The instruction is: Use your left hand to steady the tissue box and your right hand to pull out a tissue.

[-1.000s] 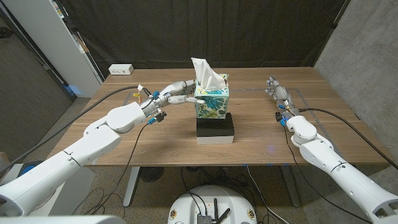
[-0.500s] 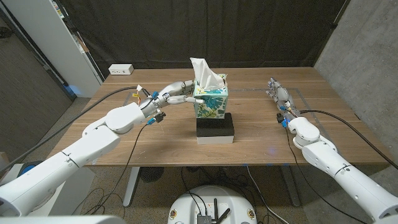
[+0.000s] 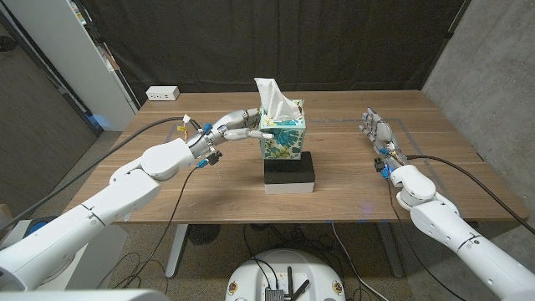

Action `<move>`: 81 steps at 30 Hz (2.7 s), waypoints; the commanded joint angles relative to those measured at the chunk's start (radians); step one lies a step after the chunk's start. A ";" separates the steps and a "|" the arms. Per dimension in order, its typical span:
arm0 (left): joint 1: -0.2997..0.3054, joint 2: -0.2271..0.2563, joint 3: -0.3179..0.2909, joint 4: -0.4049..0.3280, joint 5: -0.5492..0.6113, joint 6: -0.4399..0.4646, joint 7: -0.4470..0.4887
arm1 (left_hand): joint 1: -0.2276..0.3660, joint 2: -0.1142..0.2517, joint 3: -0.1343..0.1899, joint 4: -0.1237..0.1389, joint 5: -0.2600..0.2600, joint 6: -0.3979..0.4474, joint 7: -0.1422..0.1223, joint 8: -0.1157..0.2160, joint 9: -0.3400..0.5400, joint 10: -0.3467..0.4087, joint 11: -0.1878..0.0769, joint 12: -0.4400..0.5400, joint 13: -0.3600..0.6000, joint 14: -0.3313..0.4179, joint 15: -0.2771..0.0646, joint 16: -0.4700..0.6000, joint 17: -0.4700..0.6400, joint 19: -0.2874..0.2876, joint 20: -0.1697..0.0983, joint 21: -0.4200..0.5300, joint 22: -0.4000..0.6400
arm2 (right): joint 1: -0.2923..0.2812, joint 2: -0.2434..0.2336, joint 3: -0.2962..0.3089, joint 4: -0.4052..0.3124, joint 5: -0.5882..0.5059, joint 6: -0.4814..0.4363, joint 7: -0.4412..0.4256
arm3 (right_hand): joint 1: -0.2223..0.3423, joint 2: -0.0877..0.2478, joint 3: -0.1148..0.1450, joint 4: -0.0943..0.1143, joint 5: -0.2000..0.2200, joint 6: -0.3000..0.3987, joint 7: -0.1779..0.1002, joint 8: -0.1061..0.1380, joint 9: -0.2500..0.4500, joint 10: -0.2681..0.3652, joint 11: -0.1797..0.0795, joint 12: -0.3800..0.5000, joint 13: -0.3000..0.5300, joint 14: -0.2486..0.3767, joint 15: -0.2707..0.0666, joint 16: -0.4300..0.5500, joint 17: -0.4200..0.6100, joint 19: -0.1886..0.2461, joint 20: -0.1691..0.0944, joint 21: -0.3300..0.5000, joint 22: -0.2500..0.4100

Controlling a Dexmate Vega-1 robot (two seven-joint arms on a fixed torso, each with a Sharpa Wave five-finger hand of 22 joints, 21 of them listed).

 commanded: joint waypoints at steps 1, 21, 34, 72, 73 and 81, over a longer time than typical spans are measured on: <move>-0.012 -0.003 0.009 0.006 0.000 -0.003 -0.017 | 0.001 0.011 0.012 -0.001 -0.003 0.004 0.006 0.002 0.017 -0.004 0.002 -0.006 0.002 -0.010 -0.032 -0.002 0.001 0.001 -0.004 -0.002 0.001 | -0.088 0.008 0.033 -0.054 -0.009 0.055 -0.041 | -0.006 0.015 -0.001 0.003 0.001 0.002 0.003 0.002 0.002 -0.001 0.004 0.000 -0.001 -0.007 -0.001 0.002 -0.001 0.005 0.003 0.003 0.000; -0.021 -0.013 0.016 0.031 -0.011 -0.016 -0.031 | 0.001 0.008 0.018 -0.007 -0.004 -0.002 0.006 0.002 0.017 -0.009 0.001 -0.012 0.001 -0.041 -0.027 -0.001 0.000 -0.004 -0.007 -0.005 0.000 | -0.250 0.019 0.097 -0.206 -0.070 0.042 -0.174 | -0.004 0.028 0.006 0.005 0.002 0.013 0.001 0.010 0.002 0.011 0.008 0.009 -0.002 0.005 0.001 0.011 -0.003 0.012 0.001 0.009 0.000; -0.050 -0.032 0.034 0.062 -0.016 -0.027 -0.056 | -0.004 0.008 0.020 -0.007 -0.004 -0.007 0.010 0.000 0.016 -0.013 0.006 -0.015 0.002 -0.046 -0.024 0.001 -0.001 -0.008 -0.007 -0.007 0.000 | -0.331 0.042 0.131 -0.259 -0.102 0.054 -0.210 | -0.002 0.024 0.006 0.002 0.002 0.015 0.011 0.011 0.002 0.014 0.017 0.011 -0.002 0.007 0.012 0.013 -0.005 0.016 0.004 0.012 0.000; -0.079 -0.061 0.065 0.081 -0.012 -0.033 -0.072 | -0.009 0.008 0.028 -0.011 -0.004 -0.017 0.010 -0.001 0.015 -0.018 0.011 -0.018 0.002 -0.058 -0.023 0.003 -0.001 -0.009 -0.009 -0.008 -0.001 | -0.494 0.149 0.190 -0.376 -0.193 0.069 -0.293 | -0.001 0.023 0.008 -0.001 0.001 0.024 0.015 0.015 0.002 0.028 0.020 0.016 -0.003 0.017 0.019 0.019 -0.007 0.027 0.011 0.016 0.000; -0.079 -0.061 0.065 0.081 -0.010 -0.032 -0.070 | -0.009 0.008 0.028 -0.011 -0.004 -0.018 0.010 -0.001 0.015 -0.018 0.011 -0.018 0.002 -0.058 -0.023 0.004 -0.001 -0.009 -0.009 -0.008 -0.001 | -0.493 0.152 0.190 -0.375 -0.189 0.069 -0.291 | -0.001 0.023 0.008 -0.001 0.001 0.026 0.016 0.016 0.002 0.029 0.022 0.017 -0.003 0.019 0.019 0.020 -0.007 0.030 0.013 0.017 0.000; -0.091 -0.065 0.074 0.092 -0.012 -0.017 -0.079 | -0.009 0.007 0.030 -0.012 -0.004 -0.015 0.012 0.000 0.015 -0.018 0.009 -0.018 0.002 -0.058 -0.022 0.004 -0.001 -0.008 -0.008 -0.007 -0.001 | -0.494 0.164 0.193 -0.387 -0.172 0.070 -0.280 | 0.004 0.029 0.013 -0.003 0.001 0.036 0.019 0.018 0.002 0.040 0.031 0.019 -0.003 0.031 0.025 0.025 -0.008 0.048 0.013 0.022 0.000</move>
